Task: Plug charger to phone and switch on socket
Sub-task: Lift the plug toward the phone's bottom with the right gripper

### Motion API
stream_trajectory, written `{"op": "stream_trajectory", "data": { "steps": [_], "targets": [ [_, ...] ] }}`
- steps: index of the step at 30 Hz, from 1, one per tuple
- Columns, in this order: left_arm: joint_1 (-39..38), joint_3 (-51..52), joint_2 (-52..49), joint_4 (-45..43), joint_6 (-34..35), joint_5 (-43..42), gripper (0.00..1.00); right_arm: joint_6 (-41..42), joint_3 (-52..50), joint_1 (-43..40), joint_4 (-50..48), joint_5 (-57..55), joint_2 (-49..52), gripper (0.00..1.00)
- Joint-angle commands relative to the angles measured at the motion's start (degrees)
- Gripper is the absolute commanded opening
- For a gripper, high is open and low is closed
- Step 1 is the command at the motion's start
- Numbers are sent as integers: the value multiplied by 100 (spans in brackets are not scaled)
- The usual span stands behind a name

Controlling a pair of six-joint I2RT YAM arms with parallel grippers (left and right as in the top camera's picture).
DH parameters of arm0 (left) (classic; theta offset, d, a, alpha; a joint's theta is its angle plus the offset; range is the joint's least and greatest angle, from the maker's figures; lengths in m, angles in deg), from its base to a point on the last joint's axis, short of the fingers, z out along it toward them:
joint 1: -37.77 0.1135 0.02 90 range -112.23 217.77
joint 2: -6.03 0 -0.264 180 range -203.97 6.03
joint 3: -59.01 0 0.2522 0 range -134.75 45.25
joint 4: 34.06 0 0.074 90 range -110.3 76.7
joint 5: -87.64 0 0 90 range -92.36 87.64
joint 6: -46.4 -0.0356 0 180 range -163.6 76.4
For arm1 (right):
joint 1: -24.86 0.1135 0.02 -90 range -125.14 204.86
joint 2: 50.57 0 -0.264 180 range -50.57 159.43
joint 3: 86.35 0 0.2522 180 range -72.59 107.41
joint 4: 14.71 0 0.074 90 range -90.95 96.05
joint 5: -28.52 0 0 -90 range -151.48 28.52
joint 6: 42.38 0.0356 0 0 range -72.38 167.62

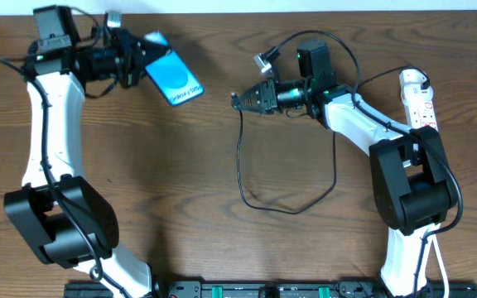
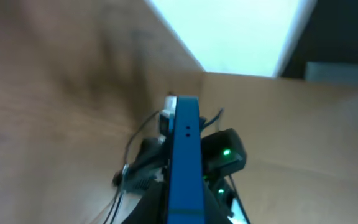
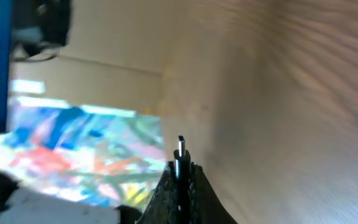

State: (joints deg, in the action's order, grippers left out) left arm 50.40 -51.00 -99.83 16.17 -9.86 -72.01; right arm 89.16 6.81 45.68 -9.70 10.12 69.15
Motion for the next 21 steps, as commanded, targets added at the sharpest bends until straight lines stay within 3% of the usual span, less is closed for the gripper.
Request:
{"op": "stream_trajectory", "data": {
  "steps": [1, 14, 21],
  "targets": [
    [-61, -101, 129, -549, 605, -645, 8, 796, 24, -11, -450, 686, 39, 1],
    [-61, -101, 129, -3069, 1637, -1071, 7, 2194, 24, 9, -2223, 914, 39, 1],
    [-59, -101, 129, -3910, 2229, -1049, 8, 3534, 24, 146, -4234, 916, 39, 1]
  ]
}}
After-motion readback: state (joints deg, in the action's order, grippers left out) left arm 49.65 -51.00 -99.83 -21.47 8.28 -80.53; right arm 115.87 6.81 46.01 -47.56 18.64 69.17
